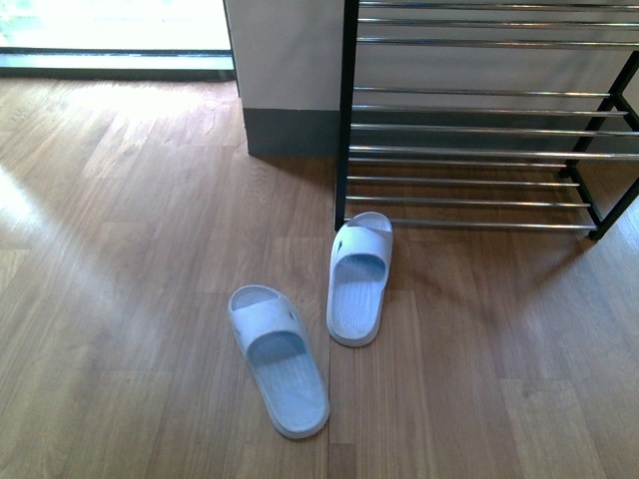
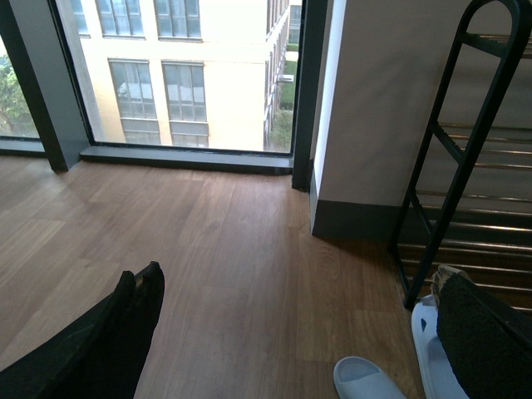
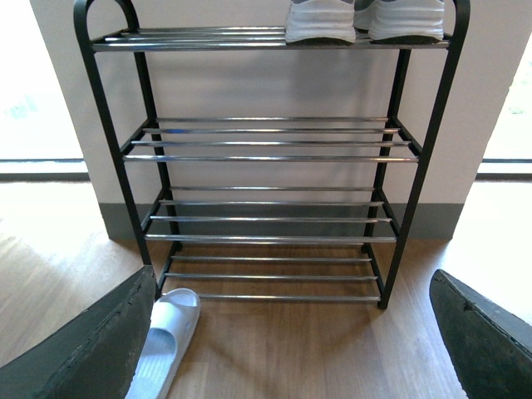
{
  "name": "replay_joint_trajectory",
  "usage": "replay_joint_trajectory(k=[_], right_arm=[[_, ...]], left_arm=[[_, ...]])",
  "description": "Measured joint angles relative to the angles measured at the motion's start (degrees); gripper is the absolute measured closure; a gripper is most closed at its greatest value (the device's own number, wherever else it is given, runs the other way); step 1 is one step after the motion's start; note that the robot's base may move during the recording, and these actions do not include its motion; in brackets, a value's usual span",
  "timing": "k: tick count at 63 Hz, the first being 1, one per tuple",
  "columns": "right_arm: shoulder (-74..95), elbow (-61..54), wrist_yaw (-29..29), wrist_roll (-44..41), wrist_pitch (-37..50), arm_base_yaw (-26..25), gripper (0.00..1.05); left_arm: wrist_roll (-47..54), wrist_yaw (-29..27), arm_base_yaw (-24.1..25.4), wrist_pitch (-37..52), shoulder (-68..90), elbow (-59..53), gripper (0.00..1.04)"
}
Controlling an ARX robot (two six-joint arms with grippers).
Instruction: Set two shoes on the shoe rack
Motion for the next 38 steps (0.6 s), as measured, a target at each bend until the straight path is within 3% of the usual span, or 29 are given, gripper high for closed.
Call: replay_joint_trajectory(k=[26, 29, 33, 38], right_arm=[[0.1, 0.0, -0.1, 0.0, 0.0, 0.0, 0.09], [1.6, 0.1, -6.4, 0.4, 1.5, -0.3, 0.09], [7.0, 0.2, -7.3, 0.4, 5.2, 4.1, 0.09], [19.9, 1.3, -2.9, 0.7, 12.7, 12.3, 0.09]], left_arm=[[0.0, 0.0, 0.0, 0.0, 0.0, 0.0, 0.09], [0.0, 0.0, 0.0, 0.0, 0.0, 0.0, 0.09], [0.0, 0.1, 0.0, 0.0, 0.0, 0.0, 0.09], [0.0, 0.0, 0.0, 0.0, 0.0, 0.0, 0.09]])
